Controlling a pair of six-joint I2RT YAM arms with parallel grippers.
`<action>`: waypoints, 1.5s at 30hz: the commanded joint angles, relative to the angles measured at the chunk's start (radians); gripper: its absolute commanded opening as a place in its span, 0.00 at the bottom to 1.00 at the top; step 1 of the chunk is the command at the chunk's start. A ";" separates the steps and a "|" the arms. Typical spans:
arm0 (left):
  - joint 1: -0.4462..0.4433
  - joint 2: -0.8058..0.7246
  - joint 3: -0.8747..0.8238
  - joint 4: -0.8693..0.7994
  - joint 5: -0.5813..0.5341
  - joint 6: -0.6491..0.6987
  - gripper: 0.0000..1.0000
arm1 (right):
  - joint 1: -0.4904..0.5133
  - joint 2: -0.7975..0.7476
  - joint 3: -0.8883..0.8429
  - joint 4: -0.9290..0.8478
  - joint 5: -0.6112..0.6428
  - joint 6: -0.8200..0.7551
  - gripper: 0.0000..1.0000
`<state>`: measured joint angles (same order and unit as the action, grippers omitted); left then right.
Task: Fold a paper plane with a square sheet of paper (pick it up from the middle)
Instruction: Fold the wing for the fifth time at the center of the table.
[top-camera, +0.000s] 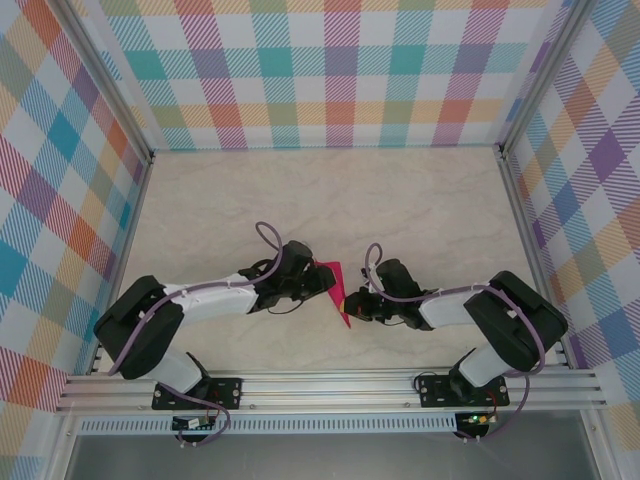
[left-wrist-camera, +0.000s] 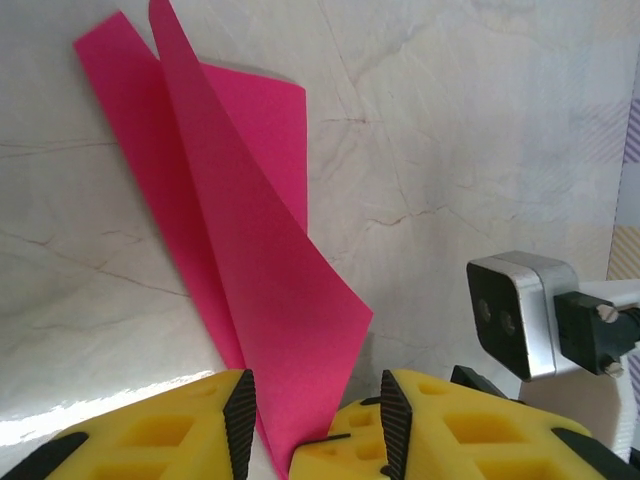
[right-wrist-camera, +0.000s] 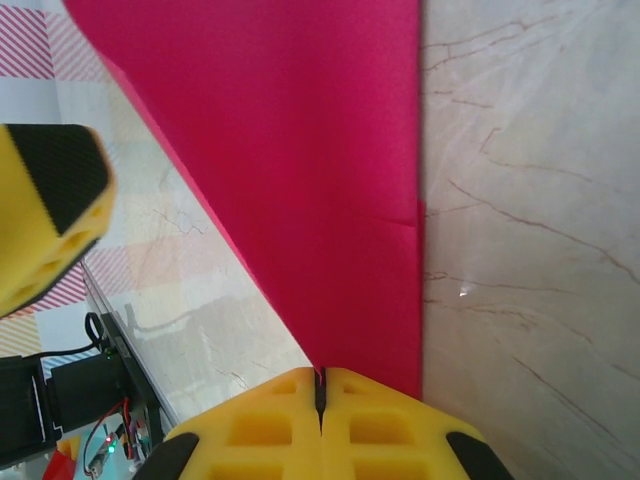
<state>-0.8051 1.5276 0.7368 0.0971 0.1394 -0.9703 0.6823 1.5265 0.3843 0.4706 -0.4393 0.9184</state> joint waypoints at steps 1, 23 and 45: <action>-0.011 0.041 0.037 0.073 0.029 0.032 0.40 | -0.010 0.014 -0.015 0.022 -0.028 0.034 0.01; -0.012 0.200 0.099 0.102 0.018 0.055 0.40 | -0.042 -0.043 0.010 -0.142 -0.007 -0.008 0.11; -0.008 0.228 0.119 0.075 -0.027 0.050 0.38 | -0.042 -0.025 0.129 -0.345 -0.012 -0.213 0.27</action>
<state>-0.8104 1.7412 0.8253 0.1856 0.1295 -0.9295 0.6430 1.4849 0.4850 0.1761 -0.4461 0.7650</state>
